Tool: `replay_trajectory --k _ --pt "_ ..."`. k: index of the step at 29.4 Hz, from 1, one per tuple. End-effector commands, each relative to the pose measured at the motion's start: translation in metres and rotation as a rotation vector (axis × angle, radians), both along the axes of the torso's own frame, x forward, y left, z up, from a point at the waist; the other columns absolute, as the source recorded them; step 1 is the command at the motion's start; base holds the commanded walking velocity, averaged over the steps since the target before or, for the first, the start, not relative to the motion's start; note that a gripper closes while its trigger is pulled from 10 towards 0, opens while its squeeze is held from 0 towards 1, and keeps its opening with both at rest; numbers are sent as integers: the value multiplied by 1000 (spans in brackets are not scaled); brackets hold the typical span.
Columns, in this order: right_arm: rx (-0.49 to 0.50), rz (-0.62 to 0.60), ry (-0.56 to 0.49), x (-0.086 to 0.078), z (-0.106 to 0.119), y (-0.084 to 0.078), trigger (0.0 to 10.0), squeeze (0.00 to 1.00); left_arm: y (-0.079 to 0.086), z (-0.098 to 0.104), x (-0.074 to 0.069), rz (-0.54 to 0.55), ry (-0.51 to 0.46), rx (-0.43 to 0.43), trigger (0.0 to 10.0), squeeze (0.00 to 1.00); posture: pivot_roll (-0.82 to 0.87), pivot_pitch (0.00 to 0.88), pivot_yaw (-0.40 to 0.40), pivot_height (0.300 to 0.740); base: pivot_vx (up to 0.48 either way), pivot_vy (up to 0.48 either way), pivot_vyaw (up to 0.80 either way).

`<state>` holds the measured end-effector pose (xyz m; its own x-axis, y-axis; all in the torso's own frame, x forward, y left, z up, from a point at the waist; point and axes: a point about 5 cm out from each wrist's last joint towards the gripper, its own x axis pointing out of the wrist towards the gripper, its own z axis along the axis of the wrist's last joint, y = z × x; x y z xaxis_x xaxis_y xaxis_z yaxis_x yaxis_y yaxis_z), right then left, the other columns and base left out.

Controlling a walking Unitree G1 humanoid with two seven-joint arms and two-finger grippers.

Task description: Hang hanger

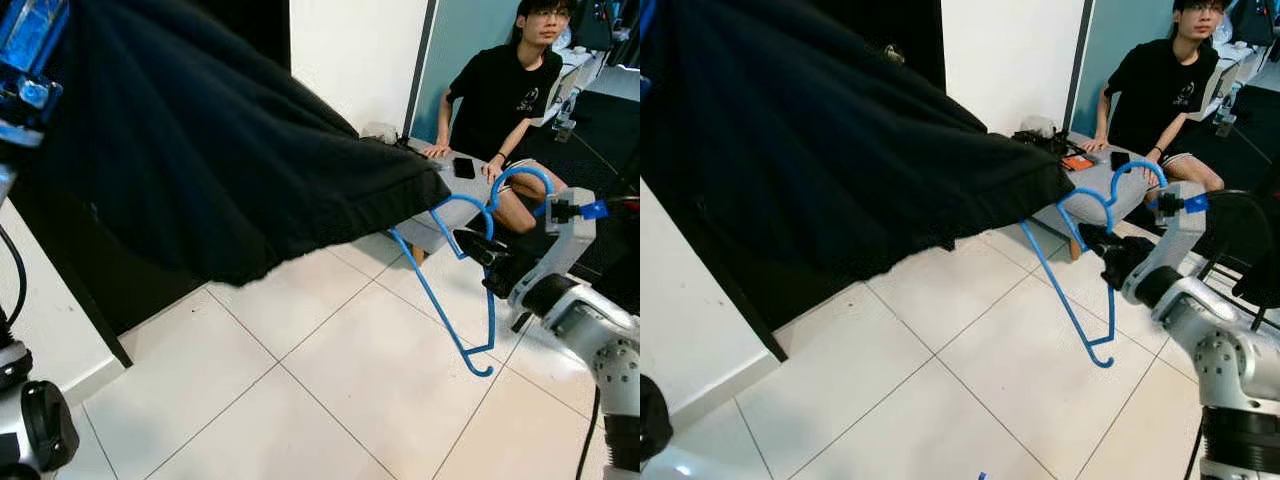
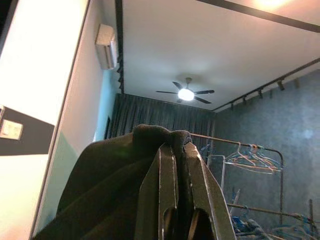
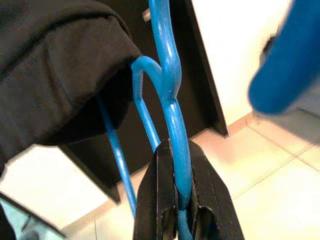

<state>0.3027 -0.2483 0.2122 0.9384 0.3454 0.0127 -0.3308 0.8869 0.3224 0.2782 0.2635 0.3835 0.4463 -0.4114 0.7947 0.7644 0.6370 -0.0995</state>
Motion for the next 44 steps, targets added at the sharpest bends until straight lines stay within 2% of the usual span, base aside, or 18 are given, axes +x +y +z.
replay_trajectory --k 1,3,4,6,9,10,11,16,17,20,21,27,28,29,30,35,42,44 --pt "6 -102 26 -1 -4 -14 10000 0 4 12 -11 -5 -72 -11 0 0 33 0 9 740 0 0 0" --pt "46 -81 -32 -2 5 -12 10000 0 -3 5 -8 -47 -47 14 0 0 34 0 10 740 0 0 0" --pt "119 -46 -125 -5 20 -8 10000 0 -18 -21 0 -113 35 70 0 0 35 0 12 740 0 0 0" --pt "119 -46 -125 -5 20 -8 10000 0 -18 -21 0 -113 35 70 0 0 35 0 12 740 0 0 0" --pt "209 6 -249 -10 41 -5 10000 0 -38 -70 9 -202 191 154 0 0 32 0 13 740 0 0 0" --pt "209 6 -249 -10 41 -5 10000 0 -38 -70 9 -202 191 154 0 0 32 0 13 740 0 0 0" --pt "239 35 -298 -13 50 -4 10000 0 -46 -101 14 -209 291 218 2745 0 31 0 12 740 0 0 0" --pt "250 60 -328 -16 55 -3 10000 0 -50 -126 17 -205 378 275 3608 0 29 0 11 740 0 0 0" --pt "255 86 -353 -18 60 -1 10000 0 -52 -146 20 -184 450 331 8471 0 27 0 12 740 0 0 0" --pt "245 112 -363 -20 62 1 10000 0 -51 -163 25 -128 516 376 10000 35 23 0 12 740 0 0 0" --pt "225 135 -363 -21 63 4 10000 0 -45 -176 30 -62 575 408 10000 1000 19 0 11 740 0 0 0" --pt "192 168 -354 -24 63 7 10000 0 -34 -195 34 43 657 480 10000 1000 17 0 11 740 0 0 0" --pt "156 204 -347 -26 63 9 10000 0 -25 -207 33 104 708 605 10000 1000 12 0 7 740 0 0 0" --pt "156 204 -347 -26 63 9 10000 0 -25 -207 33 104 708 605 10000 1000 12 0 7 740 0 0 0" --pt "68 290 -323 -33 62 13 10000 0 -10 -214 24 141 746 788 10000 1000 9 0 5 740 0 0 0" --pt "-17 408 -278 -38 56 23 10000 0 -2 -185 22 162 660 811 10000 1000 14 0 -7 740 0 0 0" --pt "-67 638 -205 -47 39 44 10000 0 -25 -78 16 98 229 749 10000 1000 33 0 -20 740 0 0 0" --pt "-67 638 -205 -47 39 44 10000 0 -25 -78 16 98 229 749 10000 1000 33 0 -20 740 0 0 0"
